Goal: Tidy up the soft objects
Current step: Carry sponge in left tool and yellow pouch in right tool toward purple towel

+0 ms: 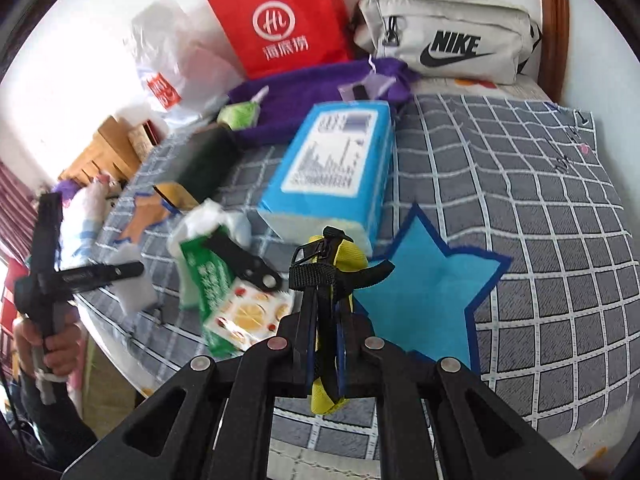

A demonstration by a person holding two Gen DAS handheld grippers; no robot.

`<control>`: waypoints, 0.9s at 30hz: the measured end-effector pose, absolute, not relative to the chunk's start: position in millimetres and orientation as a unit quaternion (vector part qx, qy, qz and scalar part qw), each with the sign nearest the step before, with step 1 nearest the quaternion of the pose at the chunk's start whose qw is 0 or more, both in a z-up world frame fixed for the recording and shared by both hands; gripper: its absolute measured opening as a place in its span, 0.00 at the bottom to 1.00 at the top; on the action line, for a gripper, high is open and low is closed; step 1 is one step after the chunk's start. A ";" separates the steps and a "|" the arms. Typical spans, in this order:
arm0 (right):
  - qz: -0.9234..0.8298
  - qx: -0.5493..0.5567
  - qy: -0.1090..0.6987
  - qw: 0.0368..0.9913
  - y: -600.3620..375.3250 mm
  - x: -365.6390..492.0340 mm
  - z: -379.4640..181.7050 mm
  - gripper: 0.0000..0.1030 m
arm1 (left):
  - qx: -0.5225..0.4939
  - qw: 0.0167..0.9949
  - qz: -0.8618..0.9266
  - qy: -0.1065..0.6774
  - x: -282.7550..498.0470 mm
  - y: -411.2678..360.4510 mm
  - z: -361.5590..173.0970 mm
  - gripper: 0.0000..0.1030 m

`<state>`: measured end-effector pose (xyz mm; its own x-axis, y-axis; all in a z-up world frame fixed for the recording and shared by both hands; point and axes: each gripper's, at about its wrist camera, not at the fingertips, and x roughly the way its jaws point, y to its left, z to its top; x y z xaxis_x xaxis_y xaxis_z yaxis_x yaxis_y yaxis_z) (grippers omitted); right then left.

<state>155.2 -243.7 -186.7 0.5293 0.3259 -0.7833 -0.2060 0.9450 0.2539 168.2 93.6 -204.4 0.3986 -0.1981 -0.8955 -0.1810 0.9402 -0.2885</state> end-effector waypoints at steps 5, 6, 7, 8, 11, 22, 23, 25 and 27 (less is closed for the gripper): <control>0.152 0.048 0.467 0.870 -238.8 156.2 -204.7 0.15 | -0.165 0.813 -0.006 0.559 168.2 90.5 -207.1 0.61; 0.155 0.053 0.466 0.869 -240.0 156.8 -206.2 0.15 | -0.165 0.815 -0.007 0.556 167.0 89.8 -206.8 0.60; 0.159 0.058 0.465 0.869 -240.3 157.3 -206.8 0.14 | -0.161 0.818 -0.009 0.553 165.9 88.6 -205.8 0.55; 0.161 0.059 0.463 0.870 -239.4 157.0 -206.2 0.12 | -0.155 0.821 -0.010 0.549 165.0 86.5 -203.9 0.50; 0.165 0.056 0.455 0.873 -236.8 156.2 -199.7 0.08 | -0.145 0.826 -0.009 0.545 164.8 81.9 -197.3 0.50; 0.194 0.064 0.423 0.883 -228.6 157.6 -162.4 0.08 | -0.151 0.839 -0.032 0.522 173.8 73.6 -160.8 0.49; 0.197 0.066 0.419 0.884 -228.2 157.7 -158.3 0.08 | -0.151 0.841 -0.033 0.519 174.9 73.9 -157.1 0.49; 0.198 0.066 0.414 0.886 -227.4 159.1 -151.8 0.08 | -0.153 0.843 -0.036 0.515 177.6 73.6 -150.9 0.50; 0.196 0.062 0.409 0.889 -225.6 160.9 -145.3 0.08 | -0.154 0.845 -0.037 0.511 180.2 73.9 -146.4 0.50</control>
<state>160.9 -225.6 -145.3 0.5880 0.3991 -0.7035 -0.2973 0.9155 0.2710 180.2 73.9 -146.4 0.4747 -0.2206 -0.8521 -0.0939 0.9499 -0.2982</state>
